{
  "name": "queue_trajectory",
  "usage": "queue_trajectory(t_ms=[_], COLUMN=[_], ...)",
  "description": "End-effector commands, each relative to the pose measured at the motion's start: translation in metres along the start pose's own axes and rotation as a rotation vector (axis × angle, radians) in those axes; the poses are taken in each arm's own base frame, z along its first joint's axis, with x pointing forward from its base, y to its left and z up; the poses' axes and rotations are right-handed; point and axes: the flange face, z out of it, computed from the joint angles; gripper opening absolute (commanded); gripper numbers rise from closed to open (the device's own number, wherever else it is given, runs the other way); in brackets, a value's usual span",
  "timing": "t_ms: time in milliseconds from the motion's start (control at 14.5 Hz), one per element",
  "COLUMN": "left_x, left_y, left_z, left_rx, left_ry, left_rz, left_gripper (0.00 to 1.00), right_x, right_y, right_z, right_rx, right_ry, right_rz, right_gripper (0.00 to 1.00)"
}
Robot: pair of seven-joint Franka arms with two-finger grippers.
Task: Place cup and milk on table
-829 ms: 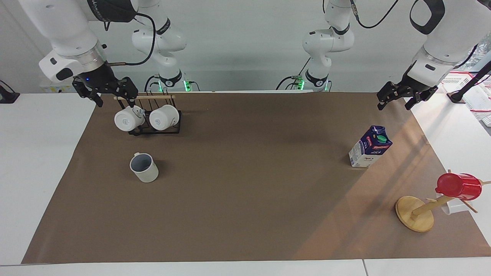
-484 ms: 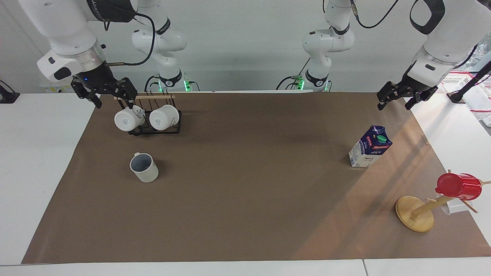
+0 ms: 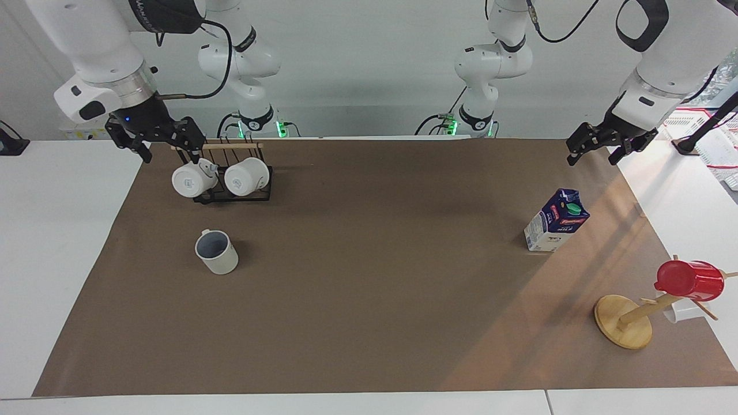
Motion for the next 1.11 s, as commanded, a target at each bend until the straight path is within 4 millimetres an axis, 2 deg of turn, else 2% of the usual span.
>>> queue_trajectory(t_ms=[0,760,1037], left_x=[-0.006,-0.006,-0.006], left_y=[-0.003,0.002,0.001], left_z=[-0.001,-0.001,-0.001], left_rx=[-0.012,-0.013,-0.011], left_ry=[-0.003,-0.003,-0.003], left_rz=[0.008,0.016,0.015], left_gripper=[1.00,1.00,1.00], right_x=[-0.004,-0.004,-0.006], right_y=[0.005,0.005,0.012], right_z=[0.000,0.001,0.020], right_rx=[0.010,0.011,0.013], right_ry=[0.010,0.010,0.034], right_rz=[-0.012,-0.009,-0.007], right_gripper=[1.00,1.00,1.00])
